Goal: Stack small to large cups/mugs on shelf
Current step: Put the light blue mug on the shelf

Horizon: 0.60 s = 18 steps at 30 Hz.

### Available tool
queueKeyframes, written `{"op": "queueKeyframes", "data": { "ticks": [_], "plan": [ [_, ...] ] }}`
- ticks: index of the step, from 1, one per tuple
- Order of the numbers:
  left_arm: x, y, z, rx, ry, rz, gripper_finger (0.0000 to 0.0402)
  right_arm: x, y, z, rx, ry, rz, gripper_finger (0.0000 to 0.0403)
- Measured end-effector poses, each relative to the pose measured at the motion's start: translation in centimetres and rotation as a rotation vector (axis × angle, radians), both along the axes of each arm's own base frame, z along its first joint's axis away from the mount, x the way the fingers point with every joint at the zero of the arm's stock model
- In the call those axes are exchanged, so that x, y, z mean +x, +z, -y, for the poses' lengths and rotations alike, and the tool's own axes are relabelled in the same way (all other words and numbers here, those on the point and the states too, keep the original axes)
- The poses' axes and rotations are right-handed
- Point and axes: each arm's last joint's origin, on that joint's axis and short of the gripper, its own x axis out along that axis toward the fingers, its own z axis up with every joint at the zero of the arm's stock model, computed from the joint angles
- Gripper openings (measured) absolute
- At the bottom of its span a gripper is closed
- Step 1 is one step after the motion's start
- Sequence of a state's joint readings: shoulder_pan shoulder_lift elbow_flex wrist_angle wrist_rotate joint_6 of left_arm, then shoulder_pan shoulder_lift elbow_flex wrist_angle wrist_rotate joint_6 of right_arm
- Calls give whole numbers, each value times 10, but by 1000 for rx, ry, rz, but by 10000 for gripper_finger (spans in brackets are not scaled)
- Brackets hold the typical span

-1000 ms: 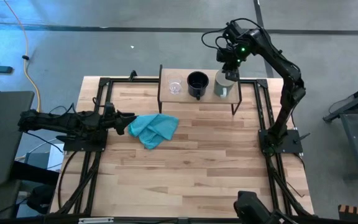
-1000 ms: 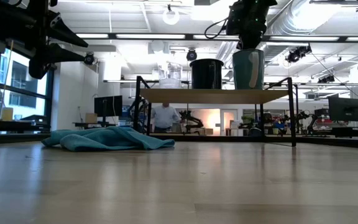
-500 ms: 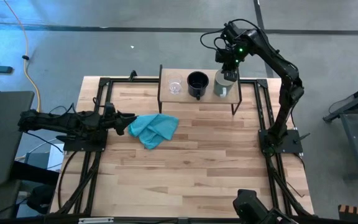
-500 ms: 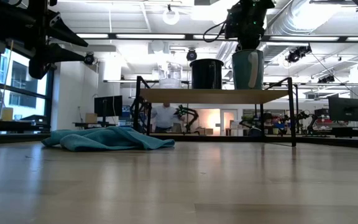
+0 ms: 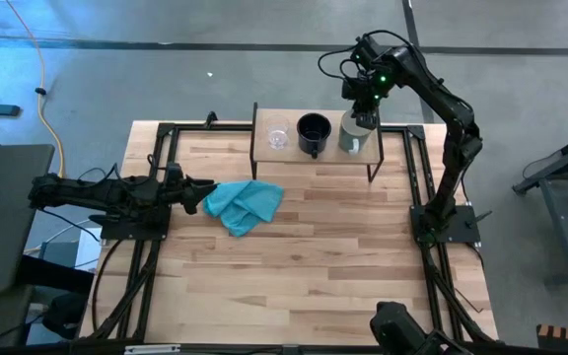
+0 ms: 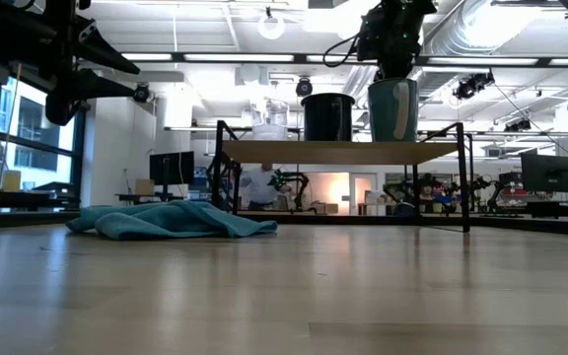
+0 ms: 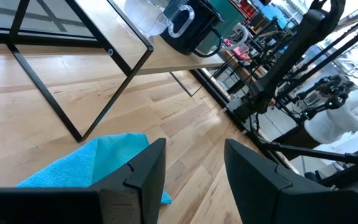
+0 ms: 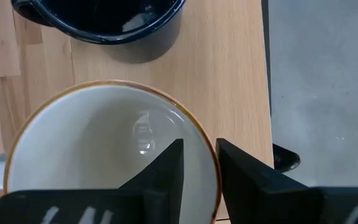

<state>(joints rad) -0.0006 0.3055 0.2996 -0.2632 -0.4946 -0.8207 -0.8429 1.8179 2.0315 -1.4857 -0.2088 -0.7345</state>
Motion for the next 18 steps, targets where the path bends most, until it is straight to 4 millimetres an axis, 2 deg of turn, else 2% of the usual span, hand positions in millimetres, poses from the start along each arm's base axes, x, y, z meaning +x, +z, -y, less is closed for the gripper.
{"op": "queueKeyframes", "data": {
  "ticks": [6, 18],
  "plan": [
    [0, 0, 0, 0, 0, 0, 152, -1, 0, 0, -16, -8, -32, 105],
    [0, 0, 0, 0, 0, 0, 152, -1, -1, -1, -8, -13, -38, 108]
  ]
}}
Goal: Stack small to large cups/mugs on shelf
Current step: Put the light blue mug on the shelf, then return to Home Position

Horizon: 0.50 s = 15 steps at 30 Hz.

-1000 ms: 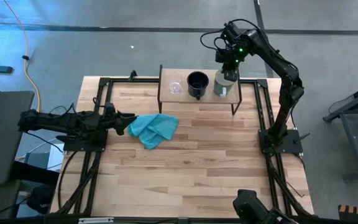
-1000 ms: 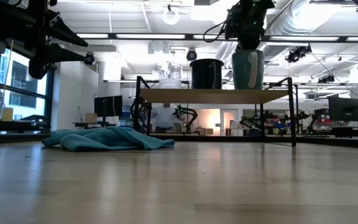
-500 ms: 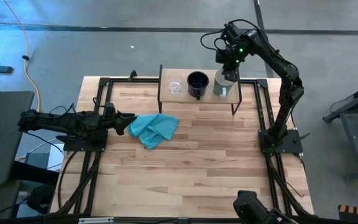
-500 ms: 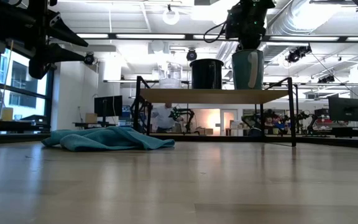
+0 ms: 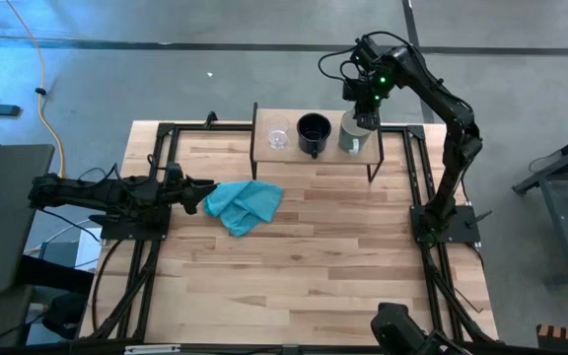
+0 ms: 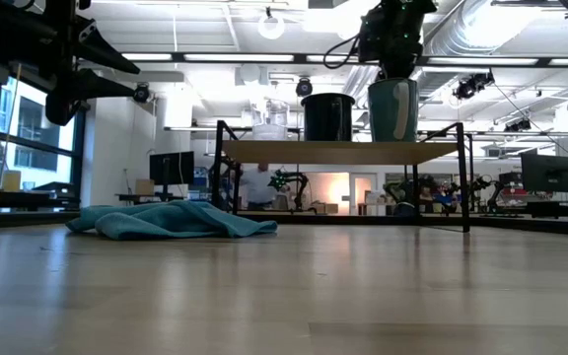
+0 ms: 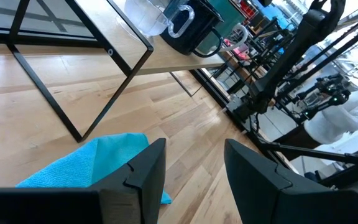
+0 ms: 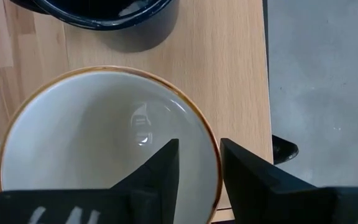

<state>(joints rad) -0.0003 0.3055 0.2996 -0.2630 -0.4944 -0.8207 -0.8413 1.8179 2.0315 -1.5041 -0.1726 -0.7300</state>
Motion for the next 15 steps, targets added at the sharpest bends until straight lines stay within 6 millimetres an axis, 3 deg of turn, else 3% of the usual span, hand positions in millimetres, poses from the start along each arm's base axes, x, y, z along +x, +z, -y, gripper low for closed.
{"op": "queueKeyframes", "data": {
  "ticks": [7, 15],
  "plan": [
    [0, 0, 0, 0, -1, 0, 152, -1, 1, -1, 12, -16, -8, 108],
    [0, 0, 0, 0, 0, 0, 152, -4, 22, -4, -40, -23, 42, 108]
  ]
}}
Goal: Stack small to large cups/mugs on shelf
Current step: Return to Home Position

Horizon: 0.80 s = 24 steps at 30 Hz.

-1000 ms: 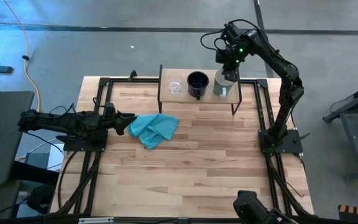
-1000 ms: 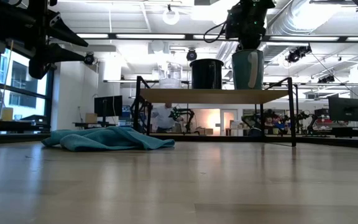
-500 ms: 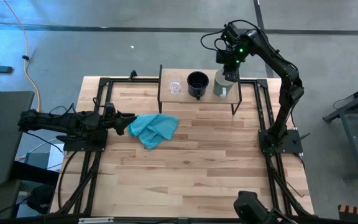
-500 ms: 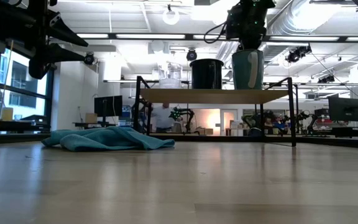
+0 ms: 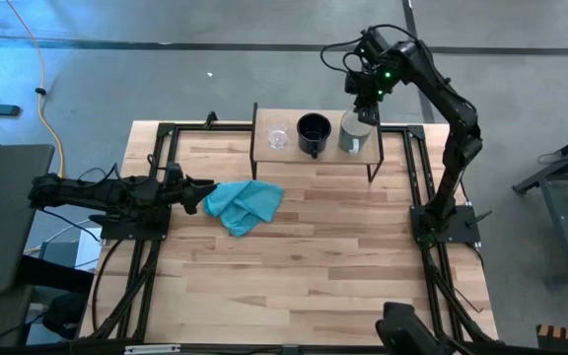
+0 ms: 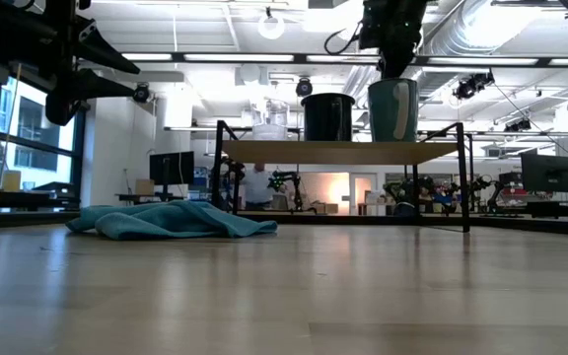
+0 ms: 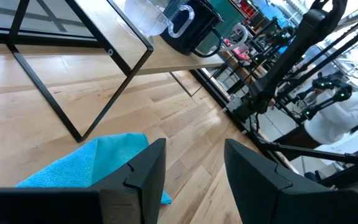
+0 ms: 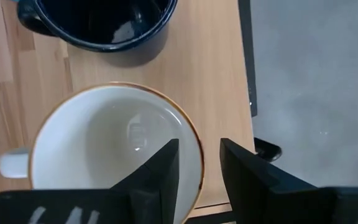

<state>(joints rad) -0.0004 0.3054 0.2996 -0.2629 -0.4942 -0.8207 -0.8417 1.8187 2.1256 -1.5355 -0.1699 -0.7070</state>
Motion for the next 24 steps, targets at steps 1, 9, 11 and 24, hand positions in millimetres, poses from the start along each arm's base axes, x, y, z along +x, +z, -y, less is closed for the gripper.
{"op": "queueKeyframes", "data": {
  "ticks": [1, 9, 11, 24],
  "plan": [
    [0, 0, 0, 0, 0, 0, 152, 0, 2, 0, -3, -2, 4, 108],
    [0, 0, 0, 0, 0, 0, 152, -1, 14, -7, -6, -12, 24, 108],
    [0, 0, 0, 0, 0, 0, 152, 0, 18, -9, -14, -15, 36, 108],
    [0, 0, 0, -1, -4, 0, 152, 4, 54, -31, -93, -22, 160, 108]
  ]
}}
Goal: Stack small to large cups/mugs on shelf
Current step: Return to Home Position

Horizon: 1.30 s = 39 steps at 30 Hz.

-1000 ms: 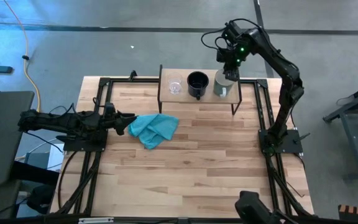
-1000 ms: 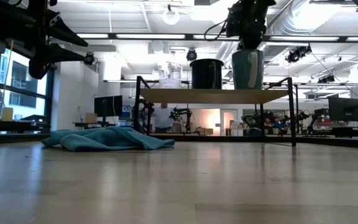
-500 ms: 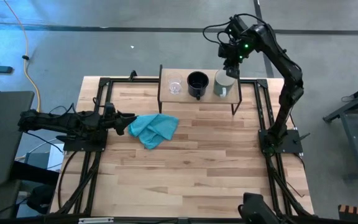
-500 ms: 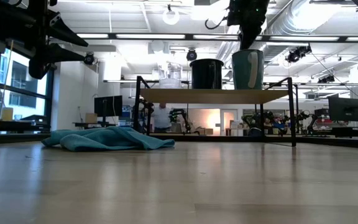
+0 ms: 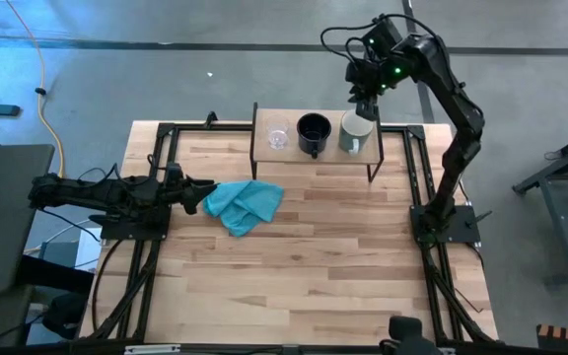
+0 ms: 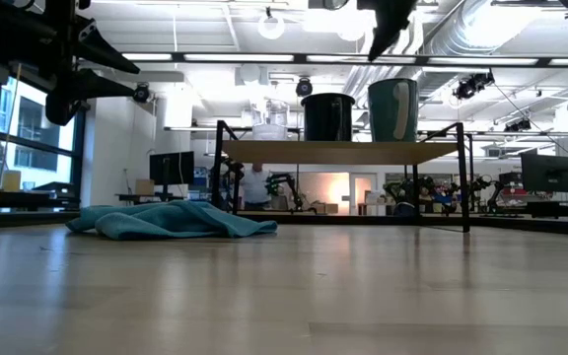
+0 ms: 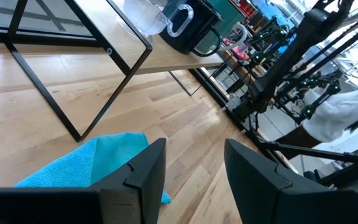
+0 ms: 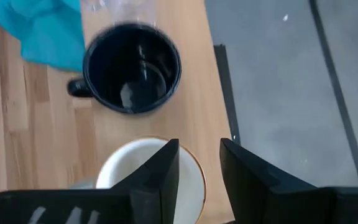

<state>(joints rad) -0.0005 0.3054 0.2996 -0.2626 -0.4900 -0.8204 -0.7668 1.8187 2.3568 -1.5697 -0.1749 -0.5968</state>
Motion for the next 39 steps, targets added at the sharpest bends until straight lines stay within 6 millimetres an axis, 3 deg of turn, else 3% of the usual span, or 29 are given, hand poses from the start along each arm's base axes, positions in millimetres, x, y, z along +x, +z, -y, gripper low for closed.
{"op": "queueKeyframes", "data": {
  "ticks": [24, 39],
  "plan": [
    [0, 0, 0, 1, -8, 2, 152, -32, 40, -45, 71, -198, 212, 108],
    [1, 3, 0, 0, -8, 28, 152, -69, 68, -83, 106, -109, 380, 108]
  ]
}}
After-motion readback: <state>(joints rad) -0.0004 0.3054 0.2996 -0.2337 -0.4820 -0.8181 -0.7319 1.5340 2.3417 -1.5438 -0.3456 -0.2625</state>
